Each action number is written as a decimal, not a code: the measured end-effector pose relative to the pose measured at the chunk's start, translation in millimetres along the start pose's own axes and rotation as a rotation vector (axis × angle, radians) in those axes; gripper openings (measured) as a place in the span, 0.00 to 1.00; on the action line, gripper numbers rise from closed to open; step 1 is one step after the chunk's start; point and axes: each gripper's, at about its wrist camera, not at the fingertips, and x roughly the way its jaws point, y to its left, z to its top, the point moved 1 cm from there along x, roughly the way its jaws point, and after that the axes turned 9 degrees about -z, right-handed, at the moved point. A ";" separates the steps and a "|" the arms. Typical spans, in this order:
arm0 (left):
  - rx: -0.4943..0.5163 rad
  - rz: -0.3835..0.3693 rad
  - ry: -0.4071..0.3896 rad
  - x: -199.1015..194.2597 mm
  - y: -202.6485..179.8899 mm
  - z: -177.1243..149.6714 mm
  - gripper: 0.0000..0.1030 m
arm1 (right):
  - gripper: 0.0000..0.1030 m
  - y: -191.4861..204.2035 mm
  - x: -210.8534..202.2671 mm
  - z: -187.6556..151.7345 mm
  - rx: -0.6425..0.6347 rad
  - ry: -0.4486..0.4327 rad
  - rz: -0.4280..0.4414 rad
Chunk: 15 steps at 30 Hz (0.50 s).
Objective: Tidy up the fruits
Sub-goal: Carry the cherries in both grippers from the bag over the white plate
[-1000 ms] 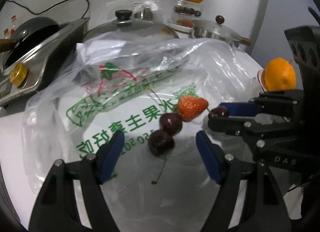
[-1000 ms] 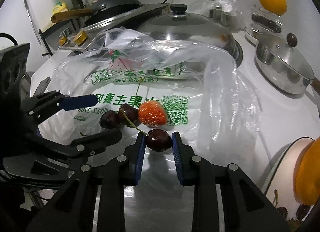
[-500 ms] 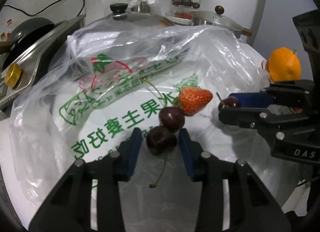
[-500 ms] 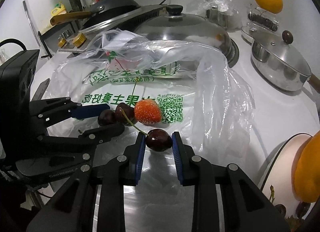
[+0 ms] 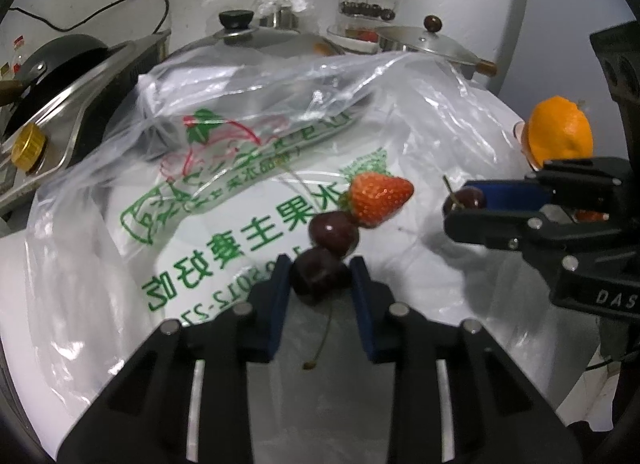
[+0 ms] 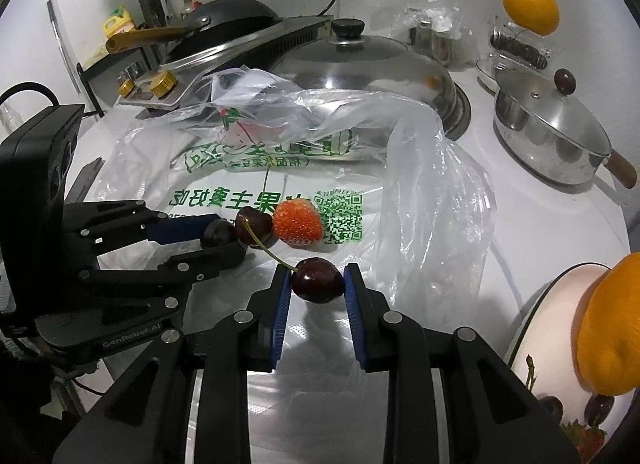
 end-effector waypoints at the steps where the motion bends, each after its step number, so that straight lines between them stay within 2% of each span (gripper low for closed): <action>1: -0.001 0.000 -0.001 -0.6 -0.3 0.2 0.30 | 0.28 -0.2 -0.8 0.1 0.000 -0.001 -0.001; 15: -0.001 -0.011 -0.032 -20.5 -8.7 2.2 0.30 | 0.28 -0.3 -21.7 -3.4 0.000 -0.031 -0.012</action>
